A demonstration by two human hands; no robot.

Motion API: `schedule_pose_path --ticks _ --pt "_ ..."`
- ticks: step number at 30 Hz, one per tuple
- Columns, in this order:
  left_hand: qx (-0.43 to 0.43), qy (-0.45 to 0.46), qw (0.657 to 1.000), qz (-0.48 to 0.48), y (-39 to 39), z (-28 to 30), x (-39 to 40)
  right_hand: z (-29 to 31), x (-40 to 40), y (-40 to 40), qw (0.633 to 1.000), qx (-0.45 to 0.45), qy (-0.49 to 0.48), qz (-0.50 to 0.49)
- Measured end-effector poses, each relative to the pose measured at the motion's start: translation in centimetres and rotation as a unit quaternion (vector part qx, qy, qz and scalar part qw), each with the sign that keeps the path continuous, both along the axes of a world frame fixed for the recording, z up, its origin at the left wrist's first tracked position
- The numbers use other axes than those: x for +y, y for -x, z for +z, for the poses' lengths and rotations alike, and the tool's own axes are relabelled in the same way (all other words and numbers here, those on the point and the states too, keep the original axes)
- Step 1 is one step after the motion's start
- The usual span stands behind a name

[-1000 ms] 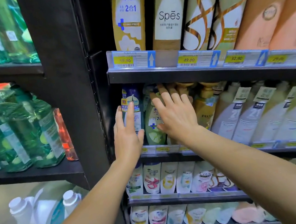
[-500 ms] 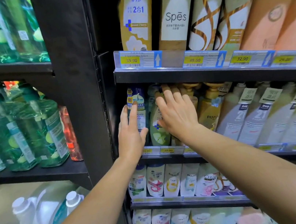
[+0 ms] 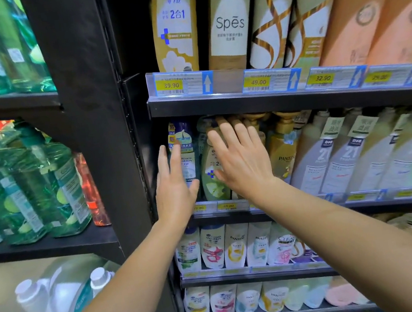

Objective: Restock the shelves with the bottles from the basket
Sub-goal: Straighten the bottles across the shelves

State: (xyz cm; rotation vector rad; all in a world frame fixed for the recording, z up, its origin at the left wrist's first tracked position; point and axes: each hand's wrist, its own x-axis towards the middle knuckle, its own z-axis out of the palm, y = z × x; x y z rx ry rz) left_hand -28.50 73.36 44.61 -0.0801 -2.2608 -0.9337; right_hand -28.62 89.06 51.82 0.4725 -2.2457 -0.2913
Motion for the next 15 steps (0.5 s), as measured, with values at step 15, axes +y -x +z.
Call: schedule_pose_path --ticks 15 --pt "-0.045 0.012 0.996 -0.076 -3.4 -1.2 9.9 -6.1 11.5 -4.8 0.926 -0.143 0.349 0.002"
